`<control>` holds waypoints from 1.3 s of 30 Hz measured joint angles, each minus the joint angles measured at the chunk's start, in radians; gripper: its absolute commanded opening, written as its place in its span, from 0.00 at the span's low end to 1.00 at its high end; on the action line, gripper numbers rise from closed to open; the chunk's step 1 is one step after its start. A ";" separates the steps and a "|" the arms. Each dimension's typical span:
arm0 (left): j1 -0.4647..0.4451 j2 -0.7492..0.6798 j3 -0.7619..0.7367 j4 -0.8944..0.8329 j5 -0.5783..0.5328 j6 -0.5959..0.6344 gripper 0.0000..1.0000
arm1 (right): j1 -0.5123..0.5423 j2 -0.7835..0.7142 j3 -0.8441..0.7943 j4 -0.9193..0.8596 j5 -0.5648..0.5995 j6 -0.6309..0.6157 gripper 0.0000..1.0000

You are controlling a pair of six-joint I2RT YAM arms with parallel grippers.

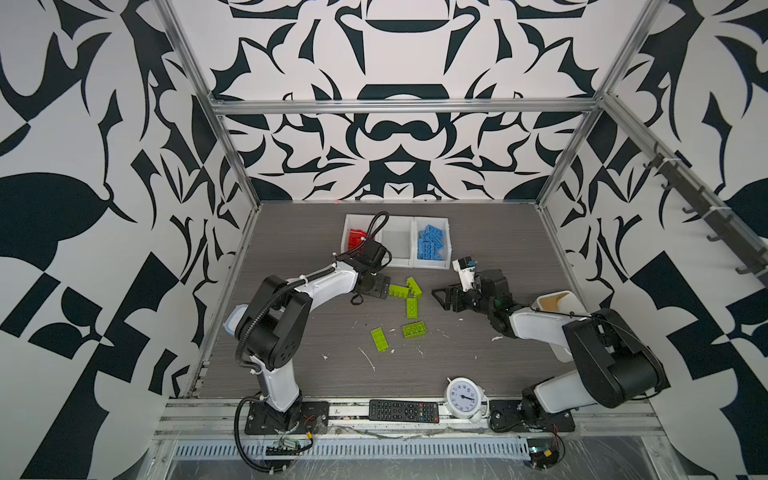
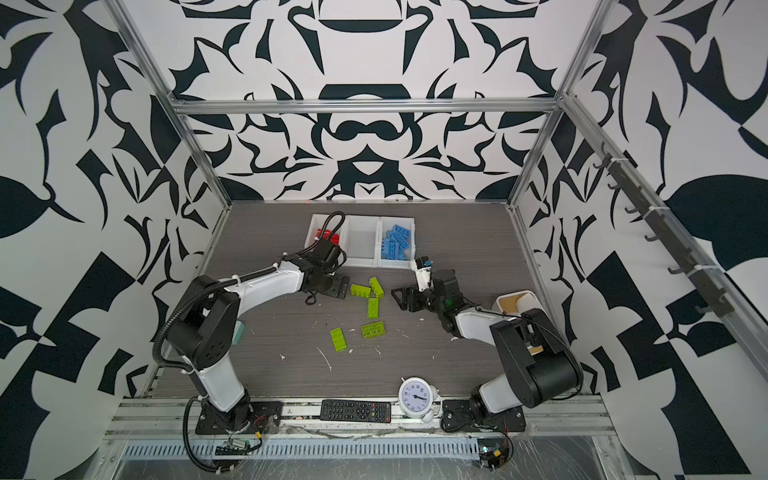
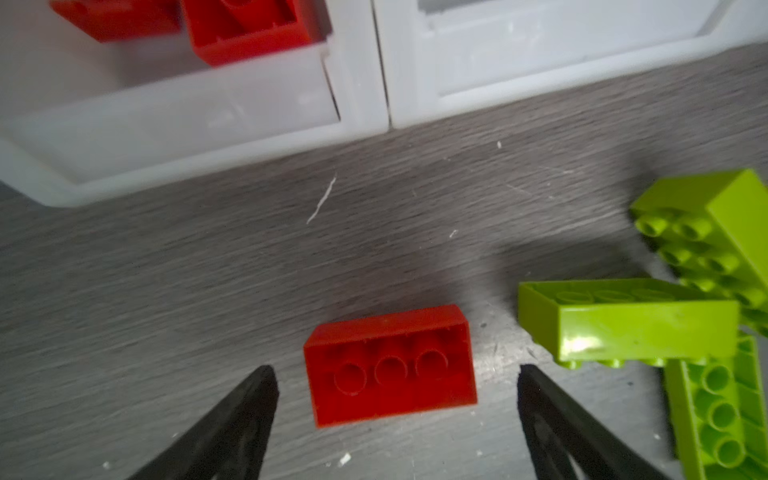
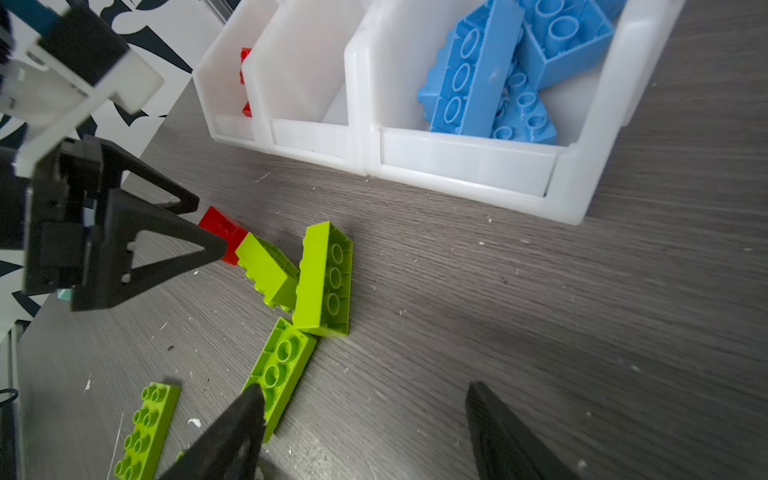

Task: Sort the legos into containers by color
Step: 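Move the left gripper down onto the last red 2x4 brick and close it, then lift the red 2x4 brick and carry it over the red compartment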

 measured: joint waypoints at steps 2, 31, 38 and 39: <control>0.000 0.017 0.000 0.000 -0.005 0.000 0.91 | 0.000 0.000 0.000 0.000 0.000 0.000 0.78; 0.002 0.039 0.002 0.016 -0.031 0.008 0.66 | 0.006 0.000 0.004 -0.006 0.000 0.000 0.78; 0.029 -0.077 0.004 -0.006 -0.044 0.039 0.63 | 0.006 0.000 0.004 -0.006 -0.001 0.000 0.78; 0.034 -0.089 0.009 -0.011 -0.047 0.047 0.63 | 0.006 0.000 0.004 -0.006 -0.002 0.000 0.78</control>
